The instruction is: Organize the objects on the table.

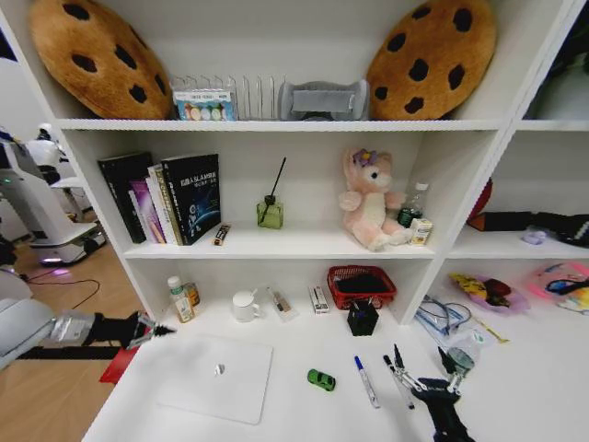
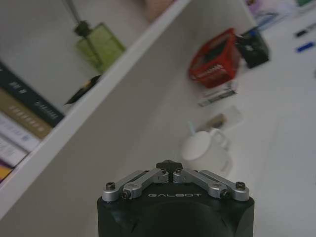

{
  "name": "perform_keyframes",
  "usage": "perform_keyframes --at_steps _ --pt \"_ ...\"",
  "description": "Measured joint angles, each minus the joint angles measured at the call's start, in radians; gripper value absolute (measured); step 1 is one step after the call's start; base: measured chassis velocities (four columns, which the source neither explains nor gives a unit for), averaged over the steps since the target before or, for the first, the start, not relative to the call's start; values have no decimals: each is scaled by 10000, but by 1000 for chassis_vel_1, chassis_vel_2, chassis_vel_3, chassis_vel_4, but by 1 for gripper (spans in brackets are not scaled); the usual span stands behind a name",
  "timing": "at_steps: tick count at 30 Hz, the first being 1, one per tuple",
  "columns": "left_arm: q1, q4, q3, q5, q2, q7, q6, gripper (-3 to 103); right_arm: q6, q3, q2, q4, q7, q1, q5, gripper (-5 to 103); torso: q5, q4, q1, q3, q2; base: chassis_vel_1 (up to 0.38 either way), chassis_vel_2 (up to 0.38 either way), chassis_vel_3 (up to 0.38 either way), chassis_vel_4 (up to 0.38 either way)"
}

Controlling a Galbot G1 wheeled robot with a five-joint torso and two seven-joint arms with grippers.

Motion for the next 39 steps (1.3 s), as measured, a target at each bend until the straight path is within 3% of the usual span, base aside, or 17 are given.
perform_keyframes --at_steps 1,2,4,6,8,9,10,11,12,13,14,16,17,20,24,30,39 --pt "254 -361 31 -585 -633 -1270 526 0 -43 -53 -14 -12 0 62 -24 100 -2 3 0 0 0 0 0 0 0" --pt "254 -361 31 -585 -633 -1270 526 0 -43 -53 -14 -12 0 62 -24 100 -2 3 0 0 0 0 0 0 0" --pt "647 -885 -69 -1074 -1320 -1923 1031 -2 -124 -87 -52 -24 0 109 -25 100 -1 3 0 0 0 0 0 0 0" --pt "824 -1121 -112 -1233 -1642 -2205 1245 3 -148 -99 -79 -44 1 128 -23 100 0 3 0 0 0 0 0 0 0" --pt "1188 -1891 -190 -1674 -2659 -4028 2253 14 -226 -119 -225 -74 26 200 -14 100 0 3 -1 0 0 0 0 0 0" --pt "1188 -1891 -190 -1674 -2659 -4028 2253 14 -226 -119 -225 -74 26 200 -14 100 0 3 -1 0 0 0 0 0 0" --pt "1251 -2235 -227 -1960 -3043 -5168 3031 19 -275 -128 -288 -72 69 239 -12 100 2 3 -1 -1 0 0 0 0 0" --pt "1251 -2235 -227 -1960 -3043 -5168 3031 19 -275 -128 -288 -72 69 239 -12 100 2 3 -1 -1 0 0 0 0 0" --pt "1303 -2569 -292 -2422 -3487 -6270 3830 24 -350 -137 -357 -55 118 286 -8 100 2 3 -1 0 0 0 0 0 0" --pt "1336 -2784 -362 -2672 -3832 -7008 4235 30 -417 -145 -407 -22 137 310 0 100 1 2 0 0 0 0 0 0 0" --pt "1336 -2784 -362 -2672 -3832 -7008 4235 30 -417 -145 -407 -22 137 310 0 100 1 2 0 0 0 0 0 0 0" --pt "1487 -3152 -601 -2646 -4641 -8026 4495 41 -551 -168 -539 140 177 342 21 100 2 2 -1 0 0 0 0 0 0" --pt "1487 -3152 -601 -2646 -4641 -8026 4495 41 -551 -168 -539 140 177 342 21 100 2 2 -1 0 0 0 0 0 0" --pt "1917 -3875 -871 -2805 -5574 -8491 4567 57 -606 -219 -554 310 181 291 19 100 1 4 -1 0 1 0 0 0 0" --pt "2182 -4318 -944 -2857 -5992 -8590 4567 68 -610 -244 -534 382 177 186 11 100 1 3 -1 -1 1 0 0 0 0" --pt "2562 -5395 -1091 -2087 -7267 -8423 4709 94 -749 -278 -415 735 178 -188 90 100 0 2 -1 0 0 0 0 0 0" --pt "2721 -6049 -1032 -786 -8496 -7342 5011 100 -830 -301 -194 1266 236 -901 -28 100 0 2 -1 0 1 0 0 0 0"
